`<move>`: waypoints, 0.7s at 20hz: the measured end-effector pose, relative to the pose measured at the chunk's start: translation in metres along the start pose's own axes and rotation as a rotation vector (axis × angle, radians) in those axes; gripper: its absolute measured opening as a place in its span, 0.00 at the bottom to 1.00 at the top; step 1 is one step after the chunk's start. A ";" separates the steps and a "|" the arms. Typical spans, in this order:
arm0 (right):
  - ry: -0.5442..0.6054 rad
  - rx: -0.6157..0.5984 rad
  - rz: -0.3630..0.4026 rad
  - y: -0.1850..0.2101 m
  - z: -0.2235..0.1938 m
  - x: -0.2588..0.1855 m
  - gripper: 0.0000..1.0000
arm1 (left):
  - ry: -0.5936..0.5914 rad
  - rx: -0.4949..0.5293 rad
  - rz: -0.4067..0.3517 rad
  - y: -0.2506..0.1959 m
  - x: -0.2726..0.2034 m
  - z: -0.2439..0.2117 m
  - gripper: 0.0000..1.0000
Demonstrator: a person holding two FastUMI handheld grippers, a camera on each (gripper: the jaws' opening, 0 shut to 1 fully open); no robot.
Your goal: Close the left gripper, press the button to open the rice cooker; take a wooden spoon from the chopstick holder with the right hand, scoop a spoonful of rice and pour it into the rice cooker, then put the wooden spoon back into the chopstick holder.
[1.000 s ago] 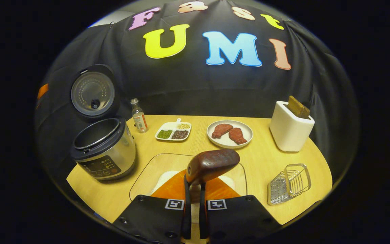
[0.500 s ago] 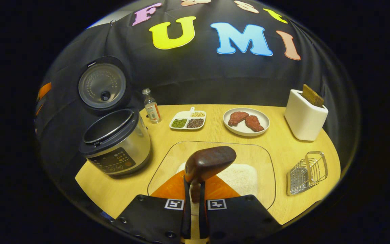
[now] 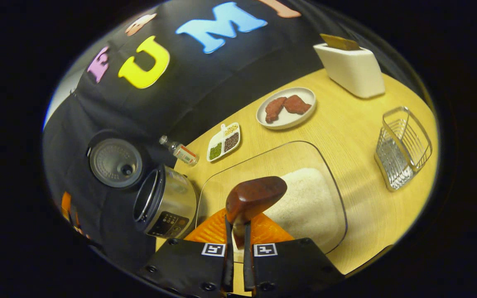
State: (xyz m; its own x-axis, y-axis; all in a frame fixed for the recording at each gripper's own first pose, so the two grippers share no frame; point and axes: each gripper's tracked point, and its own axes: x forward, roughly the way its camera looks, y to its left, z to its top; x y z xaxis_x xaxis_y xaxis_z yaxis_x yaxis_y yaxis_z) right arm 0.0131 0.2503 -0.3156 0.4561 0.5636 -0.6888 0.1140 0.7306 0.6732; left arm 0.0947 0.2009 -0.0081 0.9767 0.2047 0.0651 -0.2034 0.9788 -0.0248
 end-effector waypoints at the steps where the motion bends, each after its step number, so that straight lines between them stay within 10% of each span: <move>1: 0.003 0.055 0.013 -0.006 0.003 -0.002 0.10 | -0.003 0.004 0.001 0.000 0.000 0.003 0.88; 14: -0.063 0.467 0.296 0.037 0.070 -0.037 0.11 | -0.026 0.028 -0.012 -0.004 -0.002 0.007 0.88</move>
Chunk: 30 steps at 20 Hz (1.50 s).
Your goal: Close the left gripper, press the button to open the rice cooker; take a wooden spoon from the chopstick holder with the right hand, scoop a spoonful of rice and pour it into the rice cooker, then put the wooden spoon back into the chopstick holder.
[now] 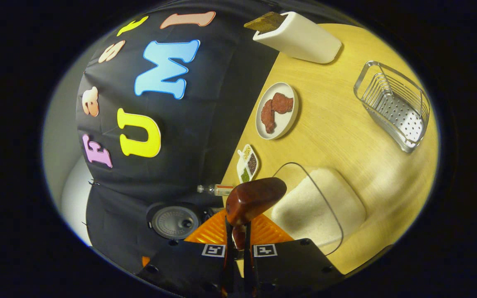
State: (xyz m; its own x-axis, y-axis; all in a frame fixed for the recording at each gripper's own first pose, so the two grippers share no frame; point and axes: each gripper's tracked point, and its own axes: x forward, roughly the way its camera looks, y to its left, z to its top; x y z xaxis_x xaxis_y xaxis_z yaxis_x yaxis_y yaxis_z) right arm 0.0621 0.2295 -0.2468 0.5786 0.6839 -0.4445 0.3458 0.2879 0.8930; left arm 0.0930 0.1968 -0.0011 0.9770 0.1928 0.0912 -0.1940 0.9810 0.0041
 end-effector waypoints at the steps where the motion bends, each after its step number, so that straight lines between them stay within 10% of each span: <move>1: -0.002 0.001 0.013 0.009 -0.001 0.005 0.11 | 0.000 0.003 0.006 0.001 0.000 0.000 0.88; 16: 0.208 -0.221 0.176 0.136 -0.116 0.125 0.10 | 0.033 0.031 0.168 0.084 -0.030 -0.008 0.88; 30: 0.257 -0.644 0.078 0.118 -0.191 0.198 0.11 | 0.075 0.050 0.295 0.137 -0.056 -0.021 0.88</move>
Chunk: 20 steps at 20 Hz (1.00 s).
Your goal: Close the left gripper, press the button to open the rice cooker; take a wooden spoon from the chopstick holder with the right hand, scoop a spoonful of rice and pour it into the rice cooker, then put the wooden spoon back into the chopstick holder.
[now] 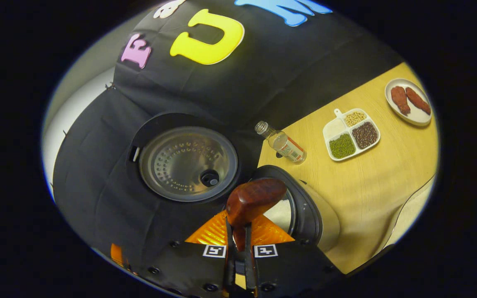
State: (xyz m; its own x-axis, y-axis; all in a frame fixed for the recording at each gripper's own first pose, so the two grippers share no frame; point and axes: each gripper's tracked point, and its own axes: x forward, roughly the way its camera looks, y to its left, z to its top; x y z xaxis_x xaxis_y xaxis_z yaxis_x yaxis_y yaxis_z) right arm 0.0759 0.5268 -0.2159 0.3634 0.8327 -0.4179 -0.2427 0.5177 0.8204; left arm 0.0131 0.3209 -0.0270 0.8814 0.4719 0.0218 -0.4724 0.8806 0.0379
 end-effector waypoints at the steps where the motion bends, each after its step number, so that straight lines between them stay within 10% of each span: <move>1: -0.007 -0.052 -0.015 -0.003 -0.001 0.001 0.10 | 0.002 -0.002 0.000 0.000 0.000 -0.001 0.88; 20: -0.388 -1.376 -0.065 0.048 0.001 -0.019 0.10 | 0.016 -0.029 -0.041 -0.013 0.016 -0.011 0.88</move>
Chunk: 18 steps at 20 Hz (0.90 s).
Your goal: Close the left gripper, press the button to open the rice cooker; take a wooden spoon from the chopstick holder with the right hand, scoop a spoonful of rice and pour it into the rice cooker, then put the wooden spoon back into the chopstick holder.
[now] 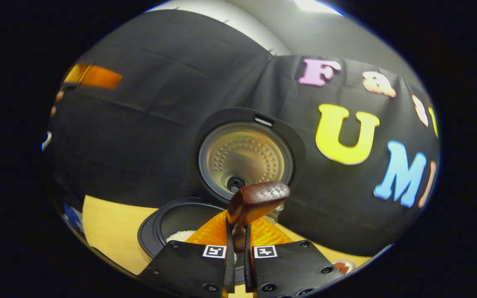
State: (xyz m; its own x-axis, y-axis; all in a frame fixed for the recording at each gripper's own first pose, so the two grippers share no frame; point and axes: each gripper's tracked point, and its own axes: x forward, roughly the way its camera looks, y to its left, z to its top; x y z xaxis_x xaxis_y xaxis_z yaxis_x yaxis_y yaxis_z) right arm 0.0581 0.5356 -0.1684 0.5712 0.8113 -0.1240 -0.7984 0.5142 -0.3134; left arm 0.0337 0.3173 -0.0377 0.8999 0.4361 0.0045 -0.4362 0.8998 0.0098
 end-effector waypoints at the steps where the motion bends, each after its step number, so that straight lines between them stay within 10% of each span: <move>1: -0.011 -0.061 0.001 0.004 -0.001 -0.003 0.10 | -0.004 0.001 0.001 -0.001 0.000 0.001 0.88; 5: 0.018 -0.101 0.021 0.008 -0.012 -0.006 0.10 | -0.009 0.005 -0.003 -0.003 0.002 0.005 0.88; 11: 0.116 0.319 0.033 -0.012 -0.015 -0.012 0.11 | -0.025 -0.002 -0.037 -0.023 0.004 0.012 0.88; 18: 0.146 0.600 -0.127 -0.103 -0.020 -0.050 0.09 | -0.043 -0.022 -0.115 -0.066 0.006 0.024 0.89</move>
State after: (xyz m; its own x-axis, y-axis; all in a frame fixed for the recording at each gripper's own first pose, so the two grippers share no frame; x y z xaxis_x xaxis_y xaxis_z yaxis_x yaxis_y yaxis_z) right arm 0.1155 0.4371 -0.1490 0.6550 0.7092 -0.2609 -0.6664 0.7049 0.2431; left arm 0.0675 0.2599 -0.0144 0.9430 0.3295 0.0475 -0.3294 0.9441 -0.0093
